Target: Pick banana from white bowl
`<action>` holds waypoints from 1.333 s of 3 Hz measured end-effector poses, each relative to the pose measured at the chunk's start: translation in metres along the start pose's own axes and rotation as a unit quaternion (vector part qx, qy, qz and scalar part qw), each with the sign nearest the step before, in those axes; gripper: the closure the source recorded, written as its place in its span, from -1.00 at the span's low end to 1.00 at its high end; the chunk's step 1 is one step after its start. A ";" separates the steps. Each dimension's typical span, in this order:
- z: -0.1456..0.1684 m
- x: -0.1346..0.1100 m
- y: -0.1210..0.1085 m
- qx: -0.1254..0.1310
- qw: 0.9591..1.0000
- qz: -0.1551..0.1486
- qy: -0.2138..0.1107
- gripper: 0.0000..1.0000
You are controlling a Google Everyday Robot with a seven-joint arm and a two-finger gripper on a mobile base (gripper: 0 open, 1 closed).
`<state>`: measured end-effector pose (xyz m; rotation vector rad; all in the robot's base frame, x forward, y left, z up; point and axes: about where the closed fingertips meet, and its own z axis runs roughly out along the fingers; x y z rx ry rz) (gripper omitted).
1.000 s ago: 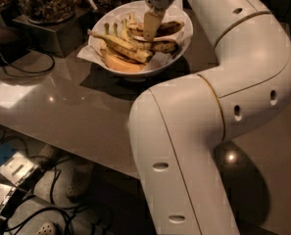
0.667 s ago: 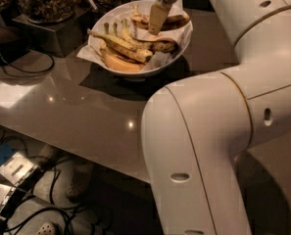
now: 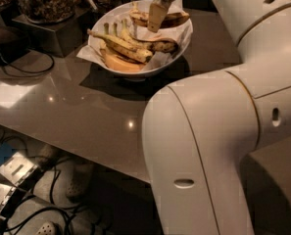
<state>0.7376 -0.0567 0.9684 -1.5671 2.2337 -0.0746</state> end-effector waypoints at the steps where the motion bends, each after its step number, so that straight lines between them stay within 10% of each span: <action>1: -0.031 0.014 0.028 -0.003 1.000 0.010 0.005 1.00; 4: -0.067 0.044 0.080 -0.034 0.999 0.038 -0.012 1.00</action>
Offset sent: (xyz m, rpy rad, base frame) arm -0.0935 -0.0122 0.0187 0.0036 0.0409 -0.0251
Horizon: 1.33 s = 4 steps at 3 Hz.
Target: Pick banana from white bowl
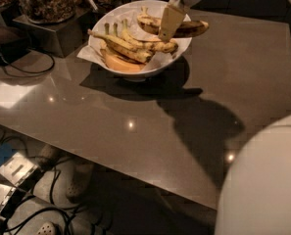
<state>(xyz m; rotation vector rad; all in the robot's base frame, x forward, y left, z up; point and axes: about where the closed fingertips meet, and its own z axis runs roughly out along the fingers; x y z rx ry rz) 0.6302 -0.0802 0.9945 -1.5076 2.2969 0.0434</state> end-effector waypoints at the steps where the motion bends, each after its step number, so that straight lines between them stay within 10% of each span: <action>1: 0.002 0.003 0.004 -0.002 1.000 0.000 0.002 1.00; 4: -0.027 -0.001 0.064 -0.025 0.999 0.034 0.002 1.00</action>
Offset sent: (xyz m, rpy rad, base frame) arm -0.0295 0.0059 0.0139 -0.0731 0.0460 -0.0218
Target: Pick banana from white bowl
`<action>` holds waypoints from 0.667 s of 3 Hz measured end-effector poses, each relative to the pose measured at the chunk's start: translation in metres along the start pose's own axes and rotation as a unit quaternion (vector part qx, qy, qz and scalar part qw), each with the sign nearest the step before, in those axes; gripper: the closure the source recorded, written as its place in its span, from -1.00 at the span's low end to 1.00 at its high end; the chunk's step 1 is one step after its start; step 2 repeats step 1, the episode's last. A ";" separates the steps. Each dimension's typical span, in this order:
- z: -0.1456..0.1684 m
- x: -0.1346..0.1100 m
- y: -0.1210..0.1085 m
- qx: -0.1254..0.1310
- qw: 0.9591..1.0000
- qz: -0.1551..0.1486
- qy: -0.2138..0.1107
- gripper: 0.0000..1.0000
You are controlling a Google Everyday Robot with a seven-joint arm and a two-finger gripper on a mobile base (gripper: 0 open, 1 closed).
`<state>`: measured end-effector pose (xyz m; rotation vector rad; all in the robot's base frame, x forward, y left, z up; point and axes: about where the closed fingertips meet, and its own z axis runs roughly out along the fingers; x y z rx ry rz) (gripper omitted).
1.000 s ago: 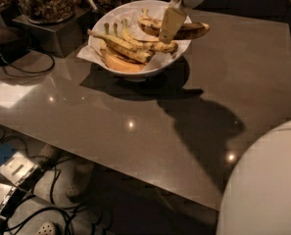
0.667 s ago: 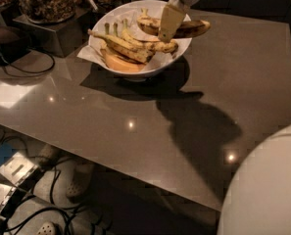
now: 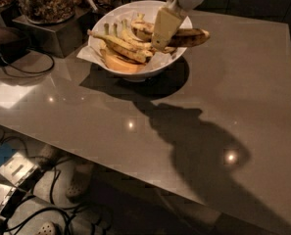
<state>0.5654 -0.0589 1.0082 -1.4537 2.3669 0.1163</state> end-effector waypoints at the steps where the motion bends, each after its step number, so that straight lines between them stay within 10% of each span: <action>1: 0.002 0.000 0.000 0.001 1.000 0.000 0.000 1.00; 2: 0.002 0.000 0.000 0.001 1.000 0.000 0.000 1.00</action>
Offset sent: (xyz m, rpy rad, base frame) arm 0.0000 0.0000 0.0000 0.0000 0.0000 0.0000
